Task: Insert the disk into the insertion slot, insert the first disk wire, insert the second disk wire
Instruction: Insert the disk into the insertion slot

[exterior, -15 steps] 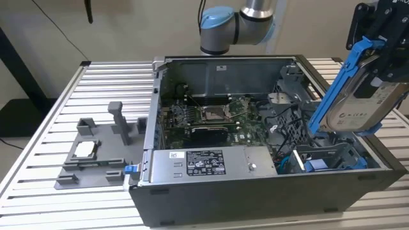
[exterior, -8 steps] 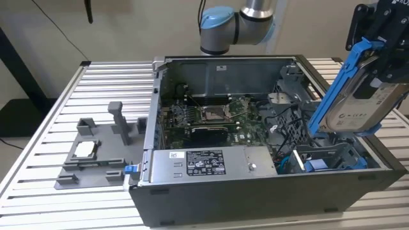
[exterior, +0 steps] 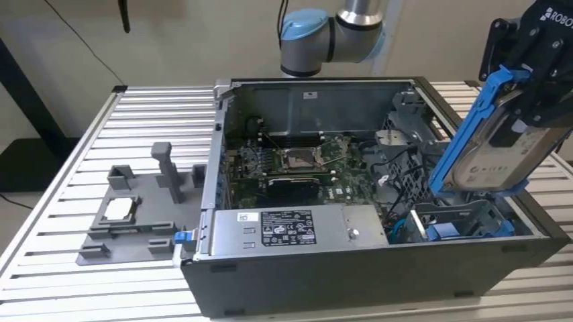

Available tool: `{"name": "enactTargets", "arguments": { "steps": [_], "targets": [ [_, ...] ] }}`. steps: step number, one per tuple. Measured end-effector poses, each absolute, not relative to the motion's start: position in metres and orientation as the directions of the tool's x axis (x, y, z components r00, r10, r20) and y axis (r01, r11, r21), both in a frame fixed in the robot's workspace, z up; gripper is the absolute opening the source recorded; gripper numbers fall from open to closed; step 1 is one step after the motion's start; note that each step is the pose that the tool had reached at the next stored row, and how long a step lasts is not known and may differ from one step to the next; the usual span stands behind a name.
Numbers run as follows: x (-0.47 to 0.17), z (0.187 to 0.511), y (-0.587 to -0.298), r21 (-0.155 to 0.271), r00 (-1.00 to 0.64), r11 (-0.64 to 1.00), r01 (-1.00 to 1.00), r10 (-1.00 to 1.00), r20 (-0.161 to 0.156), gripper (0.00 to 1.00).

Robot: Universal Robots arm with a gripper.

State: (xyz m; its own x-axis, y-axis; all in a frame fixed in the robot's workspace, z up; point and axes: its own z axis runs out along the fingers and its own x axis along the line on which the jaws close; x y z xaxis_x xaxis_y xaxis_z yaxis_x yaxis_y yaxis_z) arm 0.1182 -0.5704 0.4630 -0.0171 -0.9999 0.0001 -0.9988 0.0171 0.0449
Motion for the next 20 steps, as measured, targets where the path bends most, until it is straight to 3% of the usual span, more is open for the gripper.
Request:
{"name": "enactTargets", "arguments": {
  "steps": [20],
  "targets": [
    [0.118,0.444,-0.570,0.045,0.001,-0.001,-0.999,-1.000,-0.006,0.33]
  ]
}}
